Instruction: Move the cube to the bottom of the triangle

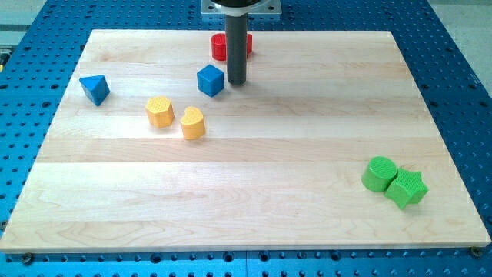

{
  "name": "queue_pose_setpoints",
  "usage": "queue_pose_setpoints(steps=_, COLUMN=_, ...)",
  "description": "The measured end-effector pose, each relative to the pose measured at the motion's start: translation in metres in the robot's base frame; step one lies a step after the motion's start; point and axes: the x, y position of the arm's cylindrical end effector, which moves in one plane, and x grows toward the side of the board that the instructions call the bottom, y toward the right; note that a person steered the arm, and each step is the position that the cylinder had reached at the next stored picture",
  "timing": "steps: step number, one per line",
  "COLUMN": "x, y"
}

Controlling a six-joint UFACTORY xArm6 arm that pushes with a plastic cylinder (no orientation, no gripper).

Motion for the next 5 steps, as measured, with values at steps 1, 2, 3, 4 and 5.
queue_pose_setpoints(steps=1, x=0.012, y=0.042)
queue_pose_setpoints(steps=2, x=0.012, y=-0.027)
queue_pose_setpoints(steps=3, x=0.013, y=-0.084)
queue_pose_setpoints(steps=4, x=0.033, y=-0.192)
queue_pose_setpoints(steps=5, x=0.04, y=-0.204)
